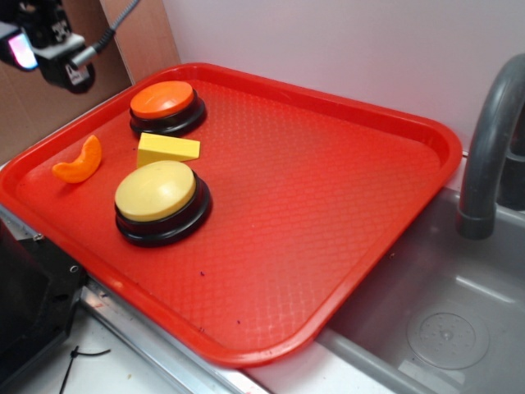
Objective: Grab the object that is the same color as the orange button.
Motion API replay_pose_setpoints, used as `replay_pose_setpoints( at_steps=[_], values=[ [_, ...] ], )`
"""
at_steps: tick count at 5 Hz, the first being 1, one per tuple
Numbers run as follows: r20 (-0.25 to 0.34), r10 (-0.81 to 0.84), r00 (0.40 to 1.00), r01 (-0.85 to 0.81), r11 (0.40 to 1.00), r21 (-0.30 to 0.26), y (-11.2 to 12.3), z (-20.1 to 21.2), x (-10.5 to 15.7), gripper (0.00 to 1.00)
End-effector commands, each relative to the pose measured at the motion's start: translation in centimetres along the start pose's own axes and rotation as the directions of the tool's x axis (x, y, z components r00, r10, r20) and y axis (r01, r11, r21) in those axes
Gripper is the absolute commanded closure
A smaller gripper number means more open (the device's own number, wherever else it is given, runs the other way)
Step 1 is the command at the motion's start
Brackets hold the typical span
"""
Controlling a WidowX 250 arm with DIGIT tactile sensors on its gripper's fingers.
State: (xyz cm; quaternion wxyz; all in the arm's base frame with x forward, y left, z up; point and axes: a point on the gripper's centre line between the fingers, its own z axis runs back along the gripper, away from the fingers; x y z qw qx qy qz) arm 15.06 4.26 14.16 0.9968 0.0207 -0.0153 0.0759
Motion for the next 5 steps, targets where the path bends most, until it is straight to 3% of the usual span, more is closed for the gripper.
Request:
replay_pose_setpoints(
  at_steps=[1,2,3,5],
  values=[
    [0.043,0.152,0.987,-0.156,0.982,0.106,3.1,-3.8,-0.1,0.0],
    [0.008,0.268,0.963,-0.267,0.957,0.115,5.1,-6.7,-0.2,0.0],
    [0.015,0.312,0.95,-0.311,0.94,0.138,5.7,-8.2,0.3,0.0],
    [0.017,0.335,0.942,-0.335,0.939,0.076,6.3,-11.7,1.4,0.0]
  ],
)
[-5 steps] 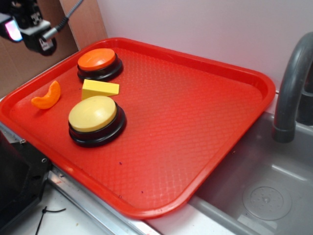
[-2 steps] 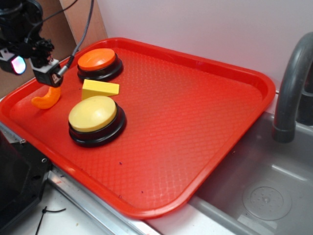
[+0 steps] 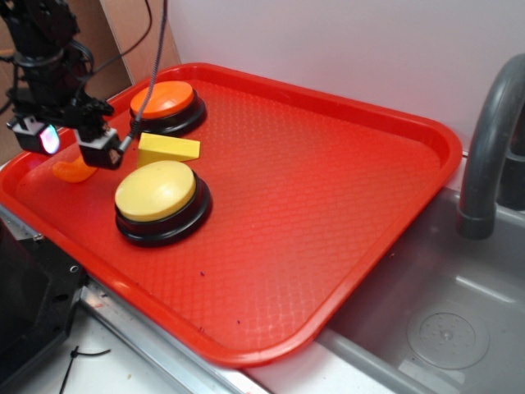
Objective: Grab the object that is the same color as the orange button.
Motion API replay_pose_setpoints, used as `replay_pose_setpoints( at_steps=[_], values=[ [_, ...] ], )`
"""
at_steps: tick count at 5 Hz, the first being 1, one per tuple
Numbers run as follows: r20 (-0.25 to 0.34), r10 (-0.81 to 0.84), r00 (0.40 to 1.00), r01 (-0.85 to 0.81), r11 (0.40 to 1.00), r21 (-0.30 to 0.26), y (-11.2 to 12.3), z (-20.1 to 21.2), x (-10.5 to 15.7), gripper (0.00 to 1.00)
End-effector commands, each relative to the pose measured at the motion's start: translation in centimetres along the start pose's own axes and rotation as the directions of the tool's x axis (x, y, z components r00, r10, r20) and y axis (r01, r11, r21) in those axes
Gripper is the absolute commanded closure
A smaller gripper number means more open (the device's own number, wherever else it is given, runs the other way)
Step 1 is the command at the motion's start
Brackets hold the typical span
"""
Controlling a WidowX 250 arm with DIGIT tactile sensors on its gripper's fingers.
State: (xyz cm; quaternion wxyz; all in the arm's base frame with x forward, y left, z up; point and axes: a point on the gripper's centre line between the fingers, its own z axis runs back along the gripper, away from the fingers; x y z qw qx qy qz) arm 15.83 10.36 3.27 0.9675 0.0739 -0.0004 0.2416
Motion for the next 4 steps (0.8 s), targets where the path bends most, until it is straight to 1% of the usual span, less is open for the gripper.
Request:
replay_pose_setpoints(
  at_steps=[1,2,3,4],
  values=[
    [0.027,0.044,0.999,-0.042,0.997,-0.07,0.28,-1.76,0.63,0.08],
    [0.031,0.058,0.998,-0.056,0.995,-0.081,0.28,-2.1,0.43,1.0],
    [0.032,0.063,0.997,-0.06,0.994,-0.093,0.18,-2.25,0.36,1.0],
    [0.003,0.081,0.997,-0.081,0.996,-0.038,0.29,-2.0,0.32,1.0]
  ],
)
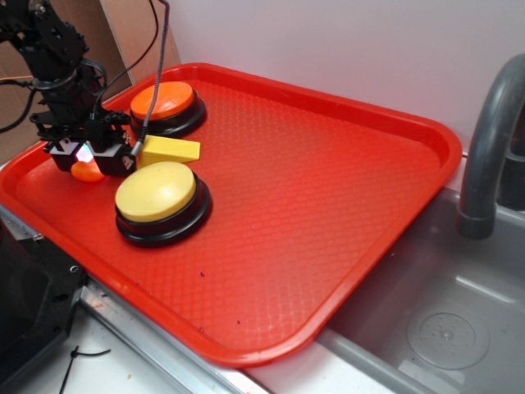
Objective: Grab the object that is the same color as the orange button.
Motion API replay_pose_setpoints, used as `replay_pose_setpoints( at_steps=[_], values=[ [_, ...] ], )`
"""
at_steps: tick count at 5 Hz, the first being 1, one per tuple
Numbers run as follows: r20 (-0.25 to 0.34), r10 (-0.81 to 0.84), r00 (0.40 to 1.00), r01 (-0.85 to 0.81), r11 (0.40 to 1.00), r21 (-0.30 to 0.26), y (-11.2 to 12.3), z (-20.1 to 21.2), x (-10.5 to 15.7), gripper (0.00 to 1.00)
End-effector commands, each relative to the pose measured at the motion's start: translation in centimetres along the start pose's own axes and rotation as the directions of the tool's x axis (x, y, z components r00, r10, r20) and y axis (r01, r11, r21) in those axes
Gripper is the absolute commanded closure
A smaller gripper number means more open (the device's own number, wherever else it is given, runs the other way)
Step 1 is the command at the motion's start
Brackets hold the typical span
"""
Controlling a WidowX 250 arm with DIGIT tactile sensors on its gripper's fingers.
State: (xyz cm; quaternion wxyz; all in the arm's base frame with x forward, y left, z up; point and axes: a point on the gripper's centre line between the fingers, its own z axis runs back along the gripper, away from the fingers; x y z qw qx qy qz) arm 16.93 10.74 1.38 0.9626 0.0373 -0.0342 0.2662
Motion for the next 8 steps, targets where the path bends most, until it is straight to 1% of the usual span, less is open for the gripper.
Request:
replay_pose_setpoints(
  at_steps=[1,2,3,4,5,6,7,8],
  values=[
    [-0.06,0.026,0.998,-0.019,0.992,0.123,0.3,1.0,-0.6,1.0],
    [-0.043,0.033,0.999,-0.031,0.998,0.048,-0.4,2.6,-0.5,1.0],
    [-0.043,-0.058,0.997,0.058,0.998,-0.01,-2.4,6.6,0.2,1.0],
    [0.013,-0.161,0.987,0.161,0.983,-0.085,-6.1,11.9,1.2,1.0],
    [0.05,-0.277,0.96,0.281,0.945,-0.166,-8.9,16.1,2.3,1.0],
    [0.087,-0.329,0.94,0.339,0.93,-0.145,-12.0,18.7,2.7,1.0],
    [0.099,-0.381,0.919,0.39,0.914,-0.107,-14.6,20.0,2.4,1.0],
    [0.084,-0.447,0.89,0.454,0.887,-0.083,-15.5,19.2,2.3,1.0]
  ],
)
